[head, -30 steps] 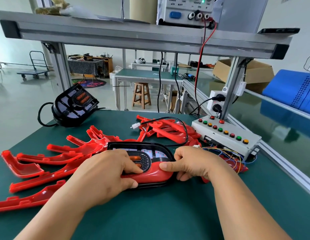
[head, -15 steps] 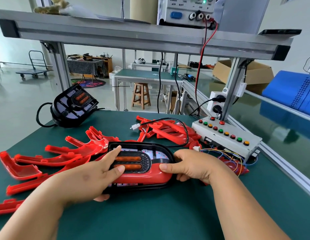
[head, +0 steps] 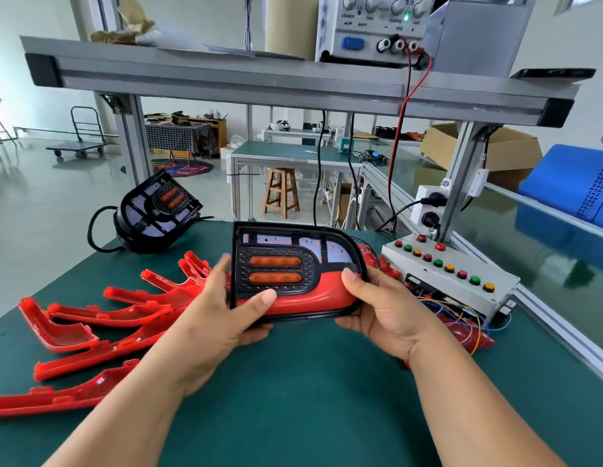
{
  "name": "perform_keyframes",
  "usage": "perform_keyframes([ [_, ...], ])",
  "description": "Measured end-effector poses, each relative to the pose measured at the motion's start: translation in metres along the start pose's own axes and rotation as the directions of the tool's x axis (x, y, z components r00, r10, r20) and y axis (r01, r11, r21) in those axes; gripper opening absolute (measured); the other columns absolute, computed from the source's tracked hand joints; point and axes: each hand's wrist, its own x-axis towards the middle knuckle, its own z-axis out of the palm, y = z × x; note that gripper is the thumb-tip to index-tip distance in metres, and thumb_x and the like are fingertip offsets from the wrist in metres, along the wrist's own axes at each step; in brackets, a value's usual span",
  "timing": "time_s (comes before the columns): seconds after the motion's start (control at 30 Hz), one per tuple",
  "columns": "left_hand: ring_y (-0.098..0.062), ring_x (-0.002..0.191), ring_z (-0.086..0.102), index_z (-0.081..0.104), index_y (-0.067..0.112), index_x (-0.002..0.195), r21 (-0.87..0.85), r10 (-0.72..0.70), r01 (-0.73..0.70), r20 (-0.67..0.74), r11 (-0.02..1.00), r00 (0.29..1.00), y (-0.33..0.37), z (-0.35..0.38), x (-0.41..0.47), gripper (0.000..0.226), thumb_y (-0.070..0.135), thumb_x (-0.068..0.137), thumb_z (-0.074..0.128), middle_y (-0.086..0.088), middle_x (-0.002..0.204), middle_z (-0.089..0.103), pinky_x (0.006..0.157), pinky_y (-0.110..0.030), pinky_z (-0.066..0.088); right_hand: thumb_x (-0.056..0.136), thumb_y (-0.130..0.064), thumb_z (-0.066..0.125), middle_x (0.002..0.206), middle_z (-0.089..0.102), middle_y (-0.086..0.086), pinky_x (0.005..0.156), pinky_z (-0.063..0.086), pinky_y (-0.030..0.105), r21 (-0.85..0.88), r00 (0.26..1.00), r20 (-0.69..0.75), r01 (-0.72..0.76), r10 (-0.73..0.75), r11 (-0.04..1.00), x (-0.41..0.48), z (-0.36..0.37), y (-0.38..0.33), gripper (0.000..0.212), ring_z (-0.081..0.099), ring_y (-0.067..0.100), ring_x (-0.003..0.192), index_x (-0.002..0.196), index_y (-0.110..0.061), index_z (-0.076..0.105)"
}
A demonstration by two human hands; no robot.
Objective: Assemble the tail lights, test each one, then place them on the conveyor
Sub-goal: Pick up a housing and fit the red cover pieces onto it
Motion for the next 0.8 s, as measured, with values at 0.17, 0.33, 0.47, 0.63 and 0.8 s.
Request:
perform_keyframes([
  [0.17, -0.009, 0.105, 0.067, 0.060, 0.024, 0.118, -0.061, 0.041, -0.037, 0.077, 0.997, 0.996, -0.004, -0.002, 0.003, 0.048, 0.032, 0.071, 0.066, 0.007, 0.114, 0.071, 0.077, -0.021, 0.057, 0.073, -0.032, 0.070, 0.085, 0.071, 0.004, 0.052, 0.052, 0.025, 0.007, 0.996, -0.017, 0.085, -0.085, 0.996, 0.004, 0.000, 0.003, 0.051, 0.067, 0.016, 0.067, 0.120, -0.015, 0.059],
  [0.33, -0.012, 0.107, 0.067, 0.062, 0.023, 0.116, -0.082, 0.051, -0.048, 0.040, 0.995, 0.998, -0.008, -0.002, 0.007, 0.047, 0.032, 0.070, 0.067, 0.004, 0.114, 0.072, 0.075, -0.025, 0.058, 0.073, -0.033, 0.069, 0.088, 0.071, 0.003, 0.053, 0.052, 0.025, -0.015, 0.992, -0.048, 0.117, -0.117, 0.993, 0.005, 0.002, 0.005, 0.054, 0.067, 0.016, 0.070, 0.122, -0.015, 0.058],
  [0.47, -0.012, 0.109, 0.066, 0.061, 0.024, 0.117, -0.075, 0.037, -0.035, 0.017, 0.997, 0.999, -0.010, -0.002, 0.009, 0.049, 0.034, 0.070, 0.067, 0.004, 0.115, 0.071, 0.081, -0.030, 0.055, 0.074, -0.031, 0.068, 0.082, 0.071, 0.000, 0.049, 0.050, 0.023, -0.021, 0.990, -0.063, 0.124, -0.125, 0.992, 0.004, 0.003, 0.005, 0.051, 0.066, 0.012, 0.065, 0.121, -0.014, 0.058],
  [0.63, -0.011, 0.106, 0.067, 0.062, 0.024, 0.114, -0.099, 0.027, -0.024, 0.034, 0.995, 0.999, -0.008, -0.001, 0.008, 0.048, 0.035, 0.068, 0.068, 0.005, 0.113, 0.072, 0.075, -0.024, 0.056, 0.072, -0.031, 0.069, 0.085, 0.072, 0.000, 0.053, 0.051, 0.026, -0.049, 0.993, -0.059, 0.095, -0.098, 0.994, 0.004, 0.002, 0.003, 0.053, 0.067, 0.015, 0.068, 0.122, -0.016, 0.058],
  [0.8, -0.009, 0.106, 0.067, 0.062, 0.022, 0.118, -0.073, -0.061, 0.067, 0.074, 0.995, 0.995, -0.010, 0.001, 0.007, 0.054, 0.036, 0.066, 0.070, 0.006, 0.114, 0.071, 0.074, -0.024, 0.057, 0.067, -0.029, 0.073, 0.085, 0.072, 0.004, 0.054, 0.056, 0.031, -0.087, 0.999, -0.007, -0.036, 0.035, 0.996, -0.002, -0.014, -0.006, 0.050, 0.069, 0.021, 0.070, 0.114, -0.019, 0.060],
])
